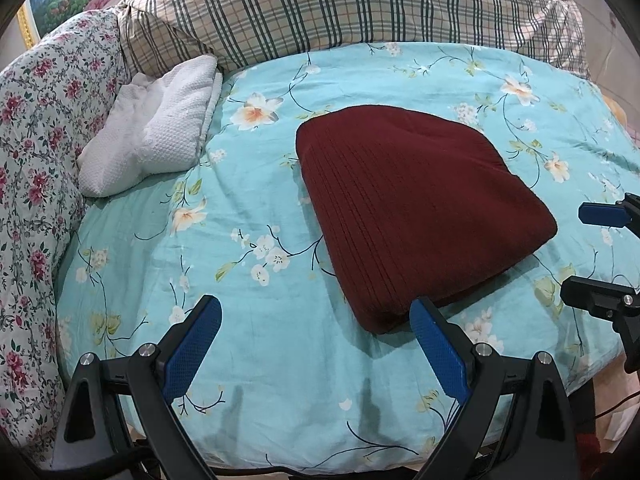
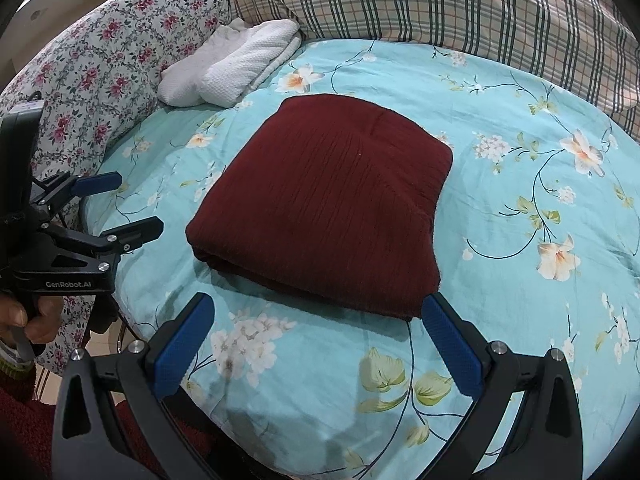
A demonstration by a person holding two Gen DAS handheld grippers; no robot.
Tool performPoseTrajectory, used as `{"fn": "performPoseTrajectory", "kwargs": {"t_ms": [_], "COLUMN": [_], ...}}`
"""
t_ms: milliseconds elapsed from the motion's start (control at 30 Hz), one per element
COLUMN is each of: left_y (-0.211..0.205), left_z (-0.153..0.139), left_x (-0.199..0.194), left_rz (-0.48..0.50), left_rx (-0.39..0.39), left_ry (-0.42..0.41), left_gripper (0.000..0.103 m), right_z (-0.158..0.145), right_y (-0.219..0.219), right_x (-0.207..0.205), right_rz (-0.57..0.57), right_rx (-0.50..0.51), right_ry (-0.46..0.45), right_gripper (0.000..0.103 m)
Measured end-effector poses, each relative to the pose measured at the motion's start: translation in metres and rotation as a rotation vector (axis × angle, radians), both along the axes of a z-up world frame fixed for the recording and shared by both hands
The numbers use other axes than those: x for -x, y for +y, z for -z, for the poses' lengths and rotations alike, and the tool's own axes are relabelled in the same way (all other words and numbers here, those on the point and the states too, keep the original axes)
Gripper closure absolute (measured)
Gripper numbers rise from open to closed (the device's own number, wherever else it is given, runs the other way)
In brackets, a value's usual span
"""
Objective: Fold large clothes
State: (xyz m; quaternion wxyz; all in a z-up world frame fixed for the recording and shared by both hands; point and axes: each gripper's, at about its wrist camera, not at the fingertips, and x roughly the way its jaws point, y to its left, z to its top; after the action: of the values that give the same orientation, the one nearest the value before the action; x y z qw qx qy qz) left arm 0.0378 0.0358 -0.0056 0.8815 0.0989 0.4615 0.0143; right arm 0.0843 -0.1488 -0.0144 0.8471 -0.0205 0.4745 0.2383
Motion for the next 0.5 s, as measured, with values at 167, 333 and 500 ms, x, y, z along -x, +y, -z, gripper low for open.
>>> {"fn": "performPoseTrajectory", "kwargs": {"t_ms": [167,333,500], "left_y": [-0.002,-0.0027,-0.0032], "left_z": [0.0001,-0.0005,-0.0007], "left_x": [-0.0006,-0.0002,0.0002], "left_rz": [0.004,0.004,0.007], "left_rx": [-0.002,-0.001,0.001], "left_ry": [0.0,0.0,-0.001], "left_gripper": [0.007,0.007,0.007], "right_z": [0.0005,0.0001,-0.0002], "right_y": [0.0012,0.0012,0.001], "right_x": [0.0013,0.0017,0.0017], "right_rz": [0.001,0.004,0.002], "right_rx": [0.001,0.002,0.002], "right_ry": [-0.001,-0.001,0.0], "right_gripper": [0.0,0.0,0.0]}}
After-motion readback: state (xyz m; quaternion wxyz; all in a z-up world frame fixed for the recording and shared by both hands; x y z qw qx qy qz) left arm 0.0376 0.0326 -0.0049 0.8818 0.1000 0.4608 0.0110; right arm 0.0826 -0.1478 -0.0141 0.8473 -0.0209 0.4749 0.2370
